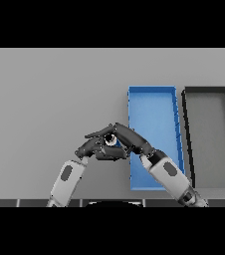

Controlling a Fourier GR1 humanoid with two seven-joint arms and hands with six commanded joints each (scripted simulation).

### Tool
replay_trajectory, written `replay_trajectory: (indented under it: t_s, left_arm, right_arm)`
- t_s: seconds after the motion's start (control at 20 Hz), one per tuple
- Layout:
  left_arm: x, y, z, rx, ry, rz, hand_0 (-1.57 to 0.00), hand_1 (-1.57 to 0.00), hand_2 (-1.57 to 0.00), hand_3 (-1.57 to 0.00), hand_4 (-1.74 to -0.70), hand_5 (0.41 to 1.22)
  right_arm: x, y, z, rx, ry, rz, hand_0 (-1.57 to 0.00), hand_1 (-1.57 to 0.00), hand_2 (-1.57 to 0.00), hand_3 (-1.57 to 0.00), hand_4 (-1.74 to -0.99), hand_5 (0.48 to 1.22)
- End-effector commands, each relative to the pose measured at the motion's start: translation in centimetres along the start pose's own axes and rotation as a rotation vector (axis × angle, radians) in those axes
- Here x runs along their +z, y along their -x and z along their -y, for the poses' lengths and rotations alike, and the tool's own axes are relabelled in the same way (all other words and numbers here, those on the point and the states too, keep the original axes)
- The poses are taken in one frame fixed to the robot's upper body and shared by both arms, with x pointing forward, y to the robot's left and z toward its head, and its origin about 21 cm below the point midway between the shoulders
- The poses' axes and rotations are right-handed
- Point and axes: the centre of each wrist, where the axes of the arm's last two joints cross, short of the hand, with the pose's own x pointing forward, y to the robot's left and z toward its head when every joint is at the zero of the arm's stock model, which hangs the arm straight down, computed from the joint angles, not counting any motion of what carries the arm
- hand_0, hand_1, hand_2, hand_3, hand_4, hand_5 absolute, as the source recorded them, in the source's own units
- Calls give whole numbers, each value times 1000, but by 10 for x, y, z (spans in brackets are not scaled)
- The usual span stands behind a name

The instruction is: Pick up the blue pipe and place it into the blue bin.

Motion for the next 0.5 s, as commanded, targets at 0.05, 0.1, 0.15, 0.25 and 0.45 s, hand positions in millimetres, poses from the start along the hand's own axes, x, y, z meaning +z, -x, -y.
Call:
replay_trajectory:
  t_s: [0.05,0.1,0.15,0.25,0.45]
  left_arm:
    - [1,2,-4,17,-7,-29,-125,-114,-110,-99,-970,647]
    - [0,3,0,39,-6,-42,-100,-91,-88,-79,-969,603]
    - [0,3,2,29,-9,-32,-79,-73,-70,-63,-968,567]
    - [6,4,0,4,-22,-39,-50,-46,-45,-40,-947,513]
    - [4,5,1,0,-16,-68,-20,-18,-18,-16,-916,474]
  right_arm:
    - [0,-1,-3,2,-2,8,-1570,-1570,-1570,-1569,-1740,1219]
    - [-2,1,-5,-3,-3,-4,-1570,-1570,-1570,-1569,-1740,1219]
    - [-3,-1,-2,-19,2,7,-1570,-1570,-1570,-1569,-1741,1220]
    - [-2,0,1,-45,7,30,-1570,-1570,-1570,-1570,-1741,1220]
    - [-3,-19,10,-163,7,74,-1571,-1571,-1571,-1571,-1741,1221]
